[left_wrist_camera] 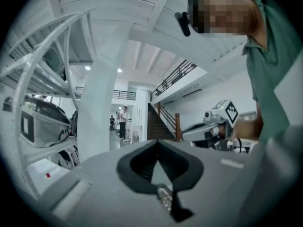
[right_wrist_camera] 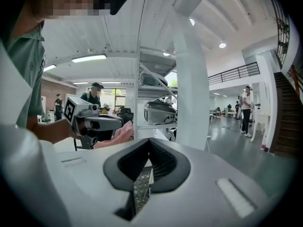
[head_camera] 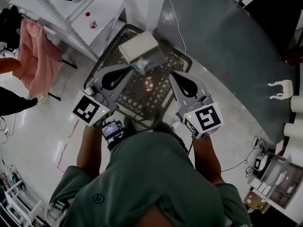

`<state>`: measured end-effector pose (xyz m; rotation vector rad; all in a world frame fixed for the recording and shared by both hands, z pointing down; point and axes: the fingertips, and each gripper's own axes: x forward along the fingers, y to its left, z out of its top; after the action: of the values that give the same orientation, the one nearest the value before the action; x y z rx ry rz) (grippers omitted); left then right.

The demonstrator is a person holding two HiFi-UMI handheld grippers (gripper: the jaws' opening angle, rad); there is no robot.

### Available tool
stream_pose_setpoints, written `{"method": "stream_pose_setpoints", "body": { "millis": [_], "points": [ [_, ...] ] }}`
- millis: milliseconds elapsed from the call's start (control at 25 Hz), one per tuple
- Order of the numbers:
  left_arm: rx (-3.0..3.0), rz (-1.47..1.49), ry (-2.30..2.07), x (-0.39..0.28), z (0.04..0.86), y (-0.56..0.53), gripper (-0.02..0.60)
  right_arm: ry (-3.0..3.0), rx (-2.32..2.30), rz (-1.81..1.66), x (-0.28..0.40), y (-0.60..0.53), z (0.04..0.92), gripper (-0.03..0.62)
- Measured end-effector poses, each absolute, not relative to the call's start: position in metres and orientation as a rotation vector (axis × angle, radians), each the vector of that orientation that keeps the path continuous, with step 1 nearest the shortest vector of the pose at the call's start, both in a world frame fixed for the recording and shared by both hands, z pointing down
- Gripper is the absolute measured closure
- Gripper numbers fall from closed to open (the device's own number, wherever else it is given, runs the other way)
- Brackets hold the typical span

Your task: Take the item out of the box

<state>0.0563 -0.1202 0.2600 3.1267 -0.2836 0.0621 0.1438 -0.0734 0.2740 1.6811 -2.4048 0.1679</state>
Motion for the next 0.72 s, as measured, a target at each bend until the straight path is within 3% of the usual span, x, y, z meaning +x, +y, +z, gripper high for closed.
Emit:
{"method": "stream_pose_setpoints", "body": {
  "millis": [360, 720],
  "points": [
    [3.066, 0.207, -0.606, 0.107, 0.272, -0.156, 0.580, -2.614, 1.432, 0.225, 0.201, -0.135, 0.297, 0.589],
    [2.980, 0.300, -0.829, 0.093, 0.290, -0.168, 0.580, -2.703, 1.260, 0.294, 0.199, -0.168, 0.327, 0.589]
  ]
}}
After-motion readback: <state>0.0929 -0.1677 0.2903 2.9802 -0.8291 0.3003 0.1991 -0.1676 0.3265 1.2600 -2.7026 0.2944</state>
